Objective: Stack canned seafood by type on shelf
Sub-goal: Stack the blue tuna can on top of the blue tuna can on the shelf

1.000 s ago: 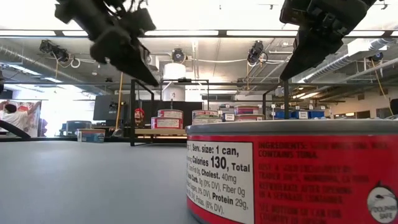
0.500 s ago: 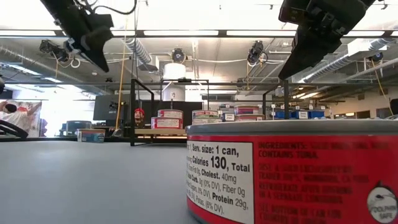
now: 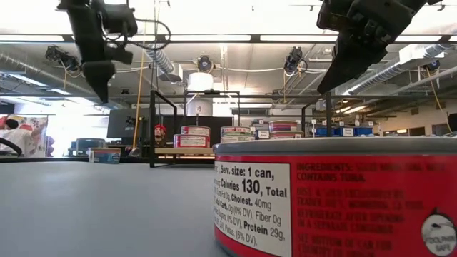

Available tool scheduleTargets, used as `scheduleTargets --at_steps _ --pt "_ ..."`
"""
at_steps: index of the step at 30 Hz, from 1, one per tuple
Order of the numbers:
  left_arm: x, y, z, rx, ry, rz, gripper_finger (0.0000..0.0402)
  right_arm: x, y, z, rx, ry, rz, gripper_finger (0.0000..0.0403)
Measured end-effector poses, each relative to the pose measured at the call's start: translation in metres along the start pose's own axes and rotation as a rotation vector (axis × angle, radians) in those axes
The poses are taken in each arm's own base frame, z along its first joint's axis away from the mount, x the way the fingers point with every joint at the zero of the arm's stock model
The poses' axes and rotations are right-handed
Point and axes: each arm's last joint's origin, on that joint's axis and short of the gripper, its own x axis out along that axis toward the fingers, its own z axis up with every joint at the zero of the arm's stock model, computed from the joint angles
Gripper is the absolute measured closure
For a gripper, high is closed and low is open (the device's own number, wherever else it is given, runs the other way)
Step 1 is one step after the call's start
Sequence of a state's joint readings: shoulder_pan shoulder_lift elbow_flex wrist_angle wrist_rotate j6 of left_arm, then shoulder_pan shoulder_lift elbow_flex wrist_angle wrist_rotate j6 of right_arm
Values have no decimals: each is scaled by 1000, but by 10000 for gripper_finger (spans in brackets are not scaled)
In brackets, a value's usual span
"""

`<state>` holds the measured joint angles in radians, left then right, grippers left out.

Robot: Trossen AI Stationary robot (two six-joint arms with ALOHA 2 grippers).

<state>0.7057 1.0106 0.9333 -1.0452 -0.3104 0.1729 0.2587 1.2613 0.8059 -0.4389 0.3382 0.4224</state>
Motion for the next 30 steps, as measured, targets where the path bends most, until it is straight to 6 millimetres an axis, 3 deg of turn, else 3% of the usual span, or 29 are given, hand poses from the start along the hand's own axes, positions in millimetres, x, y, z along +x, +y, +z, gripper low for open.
scheduleTargets --at_steps 5,14,20,24,30 --pt "18 7 4 145 96 -2 397 0 0 0 -14 0 0 395" --pt "64 33 13 -63 224 52 397 0 0 0 -9 1 1 395" --pt "93 44 18 -111 261 64 397 0 0 0 -8 1 1 395" --pt "105 49 17 -57 293 53 397 0 0 0 -8 1 0 395" --pt "115 57 19 -157 265 83 397 0 0 0 -8 1 1 394"
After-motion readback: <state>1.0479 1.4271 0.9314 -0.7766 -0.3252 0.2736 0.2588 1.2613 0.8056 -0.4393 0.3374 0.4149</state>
